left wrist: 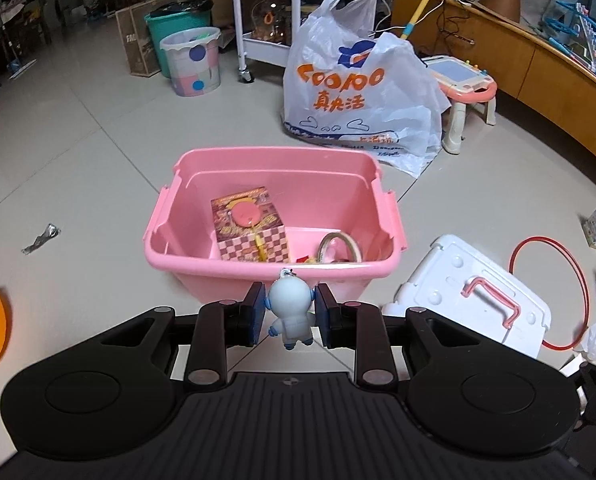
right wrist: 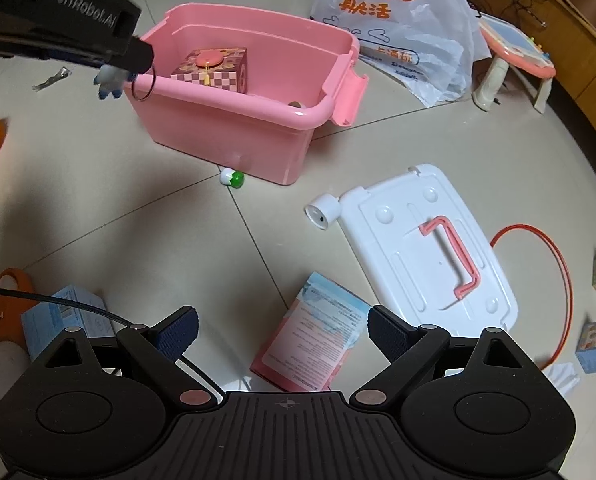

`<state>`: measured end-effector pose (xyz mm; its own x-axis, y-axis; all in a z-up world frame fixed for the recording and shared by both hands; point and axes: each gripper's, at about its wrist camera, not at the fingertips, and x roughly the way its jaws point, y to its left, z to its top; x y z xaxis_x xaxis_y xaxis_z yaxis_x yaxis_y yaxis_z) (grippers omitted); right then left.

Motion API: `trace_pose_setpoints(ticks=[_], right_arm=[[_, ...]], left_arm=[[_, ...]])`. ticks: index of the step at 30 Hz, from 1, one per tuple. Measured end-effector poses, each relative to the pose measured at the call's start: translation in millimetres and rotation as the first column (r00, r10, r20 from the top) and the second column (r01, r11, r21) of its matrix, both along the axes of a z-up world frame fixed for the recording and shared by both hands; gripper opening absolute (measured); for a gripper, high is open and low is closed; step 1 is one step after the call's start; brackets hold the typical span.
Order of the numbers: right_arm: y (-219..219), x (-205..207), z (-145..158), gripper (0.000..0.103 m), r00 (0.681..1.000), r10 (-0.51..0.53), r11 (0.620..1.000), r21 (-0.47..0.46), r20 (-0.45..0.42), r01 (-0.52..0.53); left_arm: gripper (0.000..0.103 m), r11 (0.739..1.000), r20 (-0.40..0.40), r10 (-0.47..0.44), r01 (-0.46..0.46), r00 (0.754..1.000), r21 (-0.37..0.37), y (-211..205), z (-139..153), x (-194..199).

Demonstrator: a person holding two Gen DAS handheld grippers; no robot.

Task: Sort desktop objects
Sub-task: 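Lift the held astronaut keychain with the left tool over the pink bin, then lower the astronaut keychain into the pink bin with the left tool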

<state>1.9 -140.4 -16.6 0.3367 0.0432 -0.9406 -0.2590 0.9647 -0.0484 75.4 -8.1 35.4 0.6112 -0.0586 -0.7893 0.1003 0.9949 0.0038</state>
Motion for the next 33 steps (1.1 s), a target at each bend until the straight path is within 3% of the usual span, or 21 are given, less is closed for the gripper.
trace_pose_setpoints(ticks=[33], right_arm=[[-10,18,-28,0.09,0.996,-0.055,0.997,0.047,-0.063,0.058]], left_arm=[[0.028,0.999,0.024,-0.035,0.036,0.999,-0.037,-40,3,70]])
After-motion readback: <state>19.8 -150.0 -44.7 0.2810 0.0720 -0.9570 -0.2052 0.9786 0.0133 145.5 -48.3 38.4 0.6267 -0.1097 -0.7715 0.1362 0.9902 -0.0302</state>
